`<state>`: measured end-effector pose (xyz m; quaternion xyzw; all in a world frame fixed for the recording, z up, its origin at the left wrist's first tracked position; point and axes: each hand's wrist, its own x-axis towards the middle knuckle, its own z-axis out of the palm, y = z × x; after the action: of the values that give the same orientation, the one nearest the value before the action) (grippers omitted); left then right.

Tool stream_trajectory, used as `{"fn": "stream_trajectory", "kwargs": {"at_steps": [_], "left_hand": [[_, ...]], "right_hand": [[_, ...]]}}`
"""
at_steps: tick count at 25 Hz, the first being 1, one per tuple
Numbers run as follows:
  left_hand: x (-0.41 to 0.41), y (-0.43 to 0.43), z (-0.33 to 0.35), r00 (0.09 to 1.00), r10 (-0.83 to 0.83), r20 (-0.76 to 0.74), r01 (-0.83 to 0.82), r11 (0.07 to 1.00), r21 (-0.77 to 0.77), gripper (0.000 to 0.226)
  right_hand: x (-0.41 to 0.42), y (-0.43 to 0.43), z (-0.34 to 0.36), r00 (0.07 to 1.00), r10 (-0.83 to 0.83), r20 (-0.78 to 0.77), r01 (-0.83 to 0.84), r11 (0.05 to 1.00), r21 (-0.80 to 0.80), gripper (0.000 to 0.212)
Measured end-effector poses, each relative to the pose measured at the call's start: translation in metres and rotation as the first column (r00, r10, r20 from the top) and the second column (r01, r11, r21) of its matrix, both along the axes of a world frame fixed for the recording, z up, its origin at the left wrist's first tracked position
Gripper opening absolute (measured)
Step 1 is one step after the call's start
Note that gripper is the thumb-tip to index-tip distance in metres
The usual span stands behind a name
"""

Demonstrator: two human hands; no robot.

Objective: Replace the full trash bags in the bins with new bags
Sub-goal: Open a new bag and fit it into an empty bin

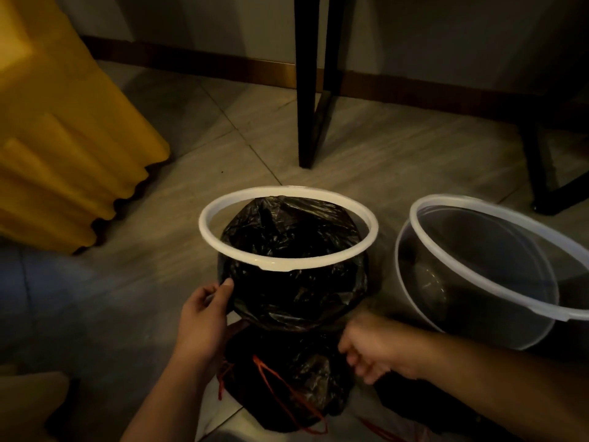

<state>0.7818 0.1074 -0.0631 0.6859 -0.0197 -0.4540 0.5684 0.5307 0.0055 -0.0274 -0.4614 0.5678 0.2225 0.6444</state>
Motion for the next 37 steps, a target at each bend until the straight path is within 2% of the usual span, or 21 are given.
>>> {"fn": "stream_trajectory", "kwargs": {"at_steps": [1, 2, 3, 4, 5, 6, 7, 8, 9, 10, 12, 14, 15, 19, 21, 27, 34, 37], "left_hand": [[-0.003, -0.003, 0.001, 1.000, 0.009, -0.016, -0.009, 1.000, -0.011, 0.021], [-0.004, -0.007, 0.003, 1.000, 0.009, -0.028, -0.009, 1.000, -0.018, 0.021], [-0.005, -0.011, 0.006, 0.999, 0.003, -0.038, -0.004, 1.000, -0.022, 0.021], [-0.005, -0.013, 0.010, 0.999, 0.001, -0.048, -0.002, 1.000, -0.024, 0.022], [-0.005, -0.014, 0.014, 0.998, 0.006, -0.058, -0.007, 1.000, -0.025, 0.025], [-0.005, -0.013, 0.019, 0.998, 0.017, -0.065, -0.018, 1.000, -0.019, 0.030], [-0.006, -0.011, 0.025, 0.998, 0.029, -0.062, -0.029, 1.000, -0.001, 0.035], [-0.006, -0.008, 0.032, 0.999, 0.037, -0.038, -0.036, 0.999, 0.025, 0.038], [-0.005, -0.005, 0.039, 0.999, 0.042, 0.005, -0.042, 0.998, 0.042, 0.038], [-0.004, -0.002, 0.046, 0.998, 0.039, 0.051, -0.041, 0.998, 0.040, 0.039], [-0.002, 0.003, 0.059, 0.997, 0.015, 0.081, -0.015, 1.000, -0.001, 0.054], [-0.002, 0.004, 0.068, 0.999, -0.021, 0.042, 0.022, 1.000, -0.015, 0.072], [-0.002, 0.003, 0.070, 0.999, -0.032, 0.030, 0.033, 0.999, -0.014, 0.071], [-0.007, -0.001, 0.061, 0.999, 0.002, 0.043, -0.002, 1.000, -0.013, 0.029], [-0.011, 0.000, 0.052, 0.999, 0.014, 0.046, -0.013, 1.000, -0.020, 0.023], [-0.013, 0.004, 0.036, 0.996, 0.012, 0.091, -0.010, 1.000, -0.023, 0.016], [-0.013, 0.008, 0.019, 0.993, 0.015, 0.116, -0.008, 0.998, -0.061, 0.015], [-0.018, 0.010, 0.013, 0.992, 0.042, 0.115, -0.032, 0.996, -0.085, 0.016]], "right_hand": [[0.004, -0.002, 0.027, 0.963, 0.264, 0.047, -0.263, 0.964, -0.031, 0.013], [0.008, -0.005, 0.054, 0.886, 0.448, 0.122, -0.438, 0.893, -0.100, 0.015], [0.011, -0.008, 0.082, 0.816, 0.536, 0.217, -0.498, 0.842, -0.206, 0.015], [0.015, -0.010, 0.107, 0.778, 0.551, 0.302, -0.456, 0.826, -0.331, 0.015], [0.017, -0.012, 0.129, 0.775, 0.524, 0.353, -0.334, 0.814, -0.474, 0.014], [0.018, -0.016, 0.144, 0.791, 0.478, 0.383, -0.149, 0.757, -0.636, 0.013], [0.017, -0.023, 0.151, 0.807, 0.449, 0.383, 0.035, 0.612, -0.790, 0.011], [0.015, -0.032, 0.152, 0.826, 0.458, 0.329, 0.125, 0.420, -0.899, 0.011], [0.014, -0.041, 0.149, 0.845, 0.482, 0.231, 0.105, 0.274, -0.956, 0.017], [0.014, -0.048, 0.142, 0.847, 0.513, 0.142, 0.040, 0.204, -0.978, 0.024], [0.013, -0.057, 0.125, 0.788, 0.614, 0.045, -0.117, 0.222, -0.968, 0.026], [0.014, -0.057, 0.109, 0.688, 0.725, -0.019, -0.261, 0.223, -0.939, 0.023], [0.014, -0.057, 0.102, 0.644, 0.763, -0.048, -0.319, 0.211, -0.924, 0.022], [0.020, -0.055, 0.076, 0.529, 0.836, -0.143, -0.494, 0.166, -0.854, 0.025], [0.023, -0.052, 0.061, 0.487, 0.848, -0.212, -0.558, 0.115, -0.822, 0.023], [0.018, -0.050, 0.036, 0.535, 0.825, -0.180, -0.529, 0.161, -0.833, 0.017], [0.010, -0.054, 0.020, 0.628, 0.778, -0.034, -0.449, 0.326, -0.832, 0.014], [0.009, -0.057, 0.016, 0.640, 0.769, 0.005, -0.431, 0.364, -0.826, 0.012]]}}
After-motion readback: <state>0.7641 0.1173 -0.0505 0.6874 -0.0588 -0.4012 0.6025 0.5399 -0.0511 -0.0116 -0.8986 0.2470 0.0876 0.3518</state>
